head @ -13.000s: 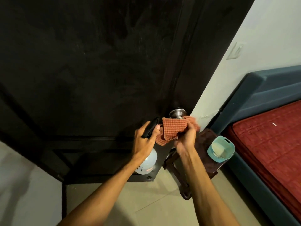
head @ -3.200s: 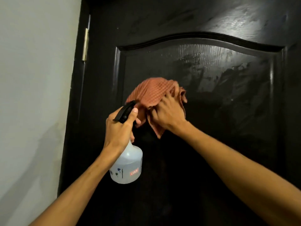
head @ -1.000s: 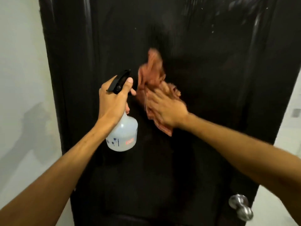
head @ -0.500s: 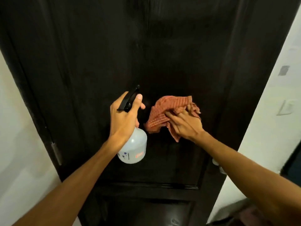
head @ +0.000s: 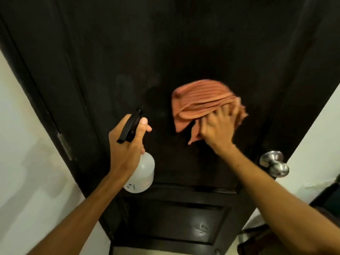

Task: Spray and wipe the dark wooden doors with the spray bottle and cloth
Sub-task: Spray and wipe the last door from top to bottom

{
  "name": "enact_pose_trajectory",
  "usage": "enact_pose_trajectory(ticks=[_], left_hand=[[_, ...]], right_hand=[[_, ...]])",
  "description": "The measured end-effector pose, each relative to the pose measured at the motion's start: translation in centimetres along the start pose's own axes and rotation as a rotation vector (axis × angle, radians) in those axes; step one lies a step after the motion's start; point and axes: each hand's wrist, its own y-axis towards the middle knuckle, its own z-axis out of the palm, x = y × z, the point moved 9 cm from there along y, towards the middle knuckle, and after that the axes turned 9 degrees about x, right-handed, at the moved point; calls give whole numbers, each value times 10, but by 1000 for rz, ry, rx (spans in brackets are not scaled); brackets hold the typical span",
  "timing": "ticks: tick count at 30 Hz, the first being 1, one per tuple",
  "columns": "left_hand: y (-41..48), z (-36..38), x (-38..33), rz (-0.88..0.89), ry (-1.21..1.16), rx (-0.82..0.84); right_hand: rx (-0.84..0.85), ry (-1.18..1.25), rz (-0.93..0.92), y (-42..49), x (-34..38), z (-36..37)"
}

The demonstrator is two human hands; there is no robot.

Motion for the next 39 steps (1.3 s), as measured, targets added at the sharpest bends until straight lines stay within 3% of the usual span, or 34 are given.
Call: enact_pose_trajectory(ticks=[2,3,4,7,9,11,17,20,26,32,39], left_hand=[[-13,6,16,-11,-17,8],[-19,11,25,-24,-28,15],[-28,17,35,-38,-38,26],[-53,35,66,-93,-55,41],[-74,45,87,-128,-75,42],[-93,54,106,-170,-74,61],[-169,91,152,-336,-84,100],[-235,114,181,-455,-76,122],[-385,175,282,-704,-84,191],[-529,260,378,-828,-121,200],[-679,354,501,-891,-13,325]], right_hand=[[-58,42,303,-30,-42,4],[-29,64,323,-51,-35,21],[61,73,232,-76,-15,48],[400,52,-270,-166,59,124],[505,121,-321,-216,60,133],[492,283,-100,-246,35,122],[579,863,945,-393,-29,125],[684,1014,1216,-471,-18,121],[963,1015,1353,-616,-2,153],[1082,918,1310,-746,-20,210],[1153,942,1309,-881,-34,290]])
